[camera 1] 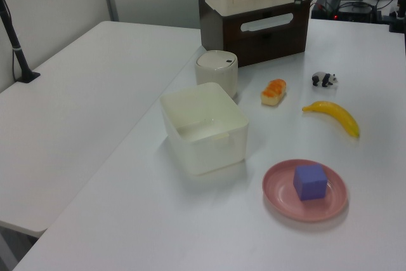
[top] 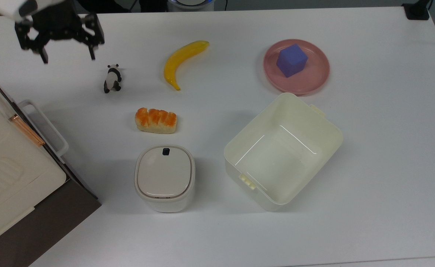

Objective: Slide open the drawer
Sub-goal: 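Move the gripper toward the white handle of the brown drawer, then lower the gripper and hook it onto the drawer's white handle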

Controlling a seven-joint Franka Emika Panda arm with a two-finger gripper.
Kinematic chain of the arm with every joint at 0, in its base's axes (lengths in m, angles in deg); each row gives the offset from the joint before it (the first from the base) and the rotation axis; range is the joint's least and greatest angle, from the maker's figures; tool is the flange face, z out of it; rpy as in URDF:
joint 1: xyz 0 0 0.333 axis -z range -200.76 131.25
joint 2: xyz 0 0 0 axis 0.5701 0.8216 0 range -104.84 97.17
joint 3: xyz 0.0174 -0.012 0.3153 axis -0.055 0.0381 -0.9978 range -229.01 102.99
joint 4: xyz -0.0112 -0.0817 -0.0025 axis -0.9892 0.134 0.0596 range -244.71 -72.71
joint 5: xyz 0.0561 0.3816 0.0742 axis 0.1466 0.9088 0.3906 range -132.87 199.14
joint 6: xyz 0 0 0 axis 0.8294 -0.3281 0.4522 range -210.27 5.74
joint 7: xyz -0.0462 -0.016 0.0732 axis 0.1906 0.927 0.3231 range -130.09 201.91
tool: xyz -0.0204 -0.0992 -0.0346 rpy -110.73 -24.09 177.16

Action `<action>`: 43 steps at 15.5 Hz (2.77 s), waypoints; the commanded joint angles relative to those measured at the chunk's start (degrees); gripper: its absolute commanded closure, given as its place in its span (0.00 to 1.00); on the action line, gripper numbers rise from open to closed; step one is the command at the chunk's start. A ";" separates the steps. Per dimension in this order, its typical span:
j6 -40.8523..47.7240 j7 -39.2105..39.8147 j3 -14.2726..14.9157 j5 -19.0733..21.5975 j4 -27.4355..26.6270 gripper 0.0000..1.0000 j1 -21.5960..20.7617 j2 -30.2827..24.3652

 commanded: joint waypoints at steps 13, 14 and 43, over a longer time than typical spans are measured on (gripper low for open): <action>-15.62 1.78 -0.09 -4.14 -0.03 0.00 1.71 10.94; -15.72 1.87 -0.26 -5.53 0.84 0.00 1.80 11.29; -21.17 1.52 -2.37 -9.68 -1.09 0.00 1.19 14.19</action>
